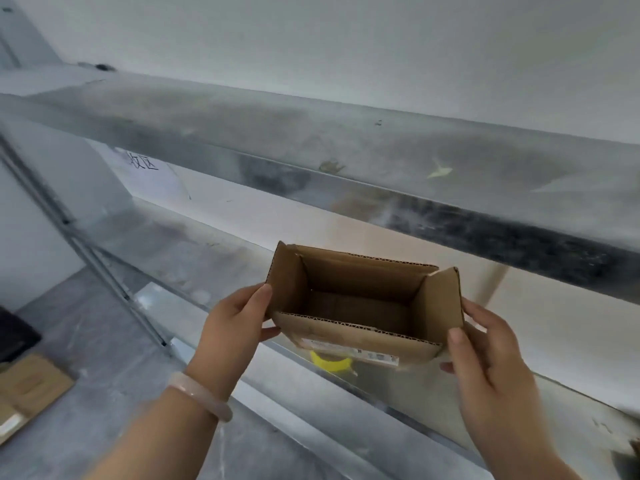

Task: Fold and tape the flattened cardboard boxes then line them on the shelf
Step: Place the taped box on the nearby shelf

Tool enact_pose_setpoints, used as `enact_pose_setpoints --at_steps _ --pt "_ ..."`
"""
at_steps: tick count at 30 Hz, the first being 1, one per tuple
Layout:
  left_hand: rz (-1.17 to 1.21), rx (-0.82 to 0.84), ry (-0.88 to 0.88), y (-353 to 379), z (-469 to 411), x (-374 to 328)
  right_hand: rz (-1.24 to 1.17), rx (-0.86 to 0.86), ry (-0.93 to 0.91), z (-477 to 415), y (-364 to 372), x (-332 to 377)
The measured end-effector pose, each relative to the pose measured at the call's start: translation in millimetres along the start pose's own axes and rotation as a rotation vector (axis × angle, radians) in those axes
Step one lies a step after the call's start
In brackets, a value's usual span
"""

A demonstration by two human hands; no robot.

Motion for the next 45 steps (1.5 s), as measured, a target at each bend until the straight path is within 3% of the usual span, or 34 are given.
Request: enact_pose_setpoints --at_steps 6,14,19,29,37,42,45 --pt "0.010 -0.118 0.026 -117.2 -40.7 4.5 0.058 0.100 -0.037 12.3 118.7 52.2" --pt "-0.027 -0.240 -0.060 -303.4 -102.1 44.8 0.085 0.309 -0.016 15.0 345.0 101.7" --pt "-0.050 -0.310 -0.080 -380.6 -141.3 71.5 0.068 0.428 -0.001 6.6 456.9 125.5" --pt "0.076 -0.385 -0.170 -453.3 -254.5 114.9 0.126 0.484 -0.041 -62.8 624.4 190.8" --pt "0.121 -0.388 -0.279 -485.1 -342.9 142.3 0.094 0.467 0.042 -131.0 744.4 226.4" --pt "0.126 -0.291 -0.281 -495.1 -381.5 165.3 0.051 0.572 0.144 -145.1 799.6 232.9" --pt "0.119 -0.145 -0.239 -498.0 -402.1 171.6 -0.003 0.490 0.088 -128.8 791.4 245.8"
Point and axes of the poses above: each hand's wrist, its own z-axis away from the middle knuckle, its own y-axis out of the palm, x = y × z, the point moved 10 cm from there along -z, towards the middle knuckle, and after that the axes turned 15 degrees about y, right-handed, at the moved point
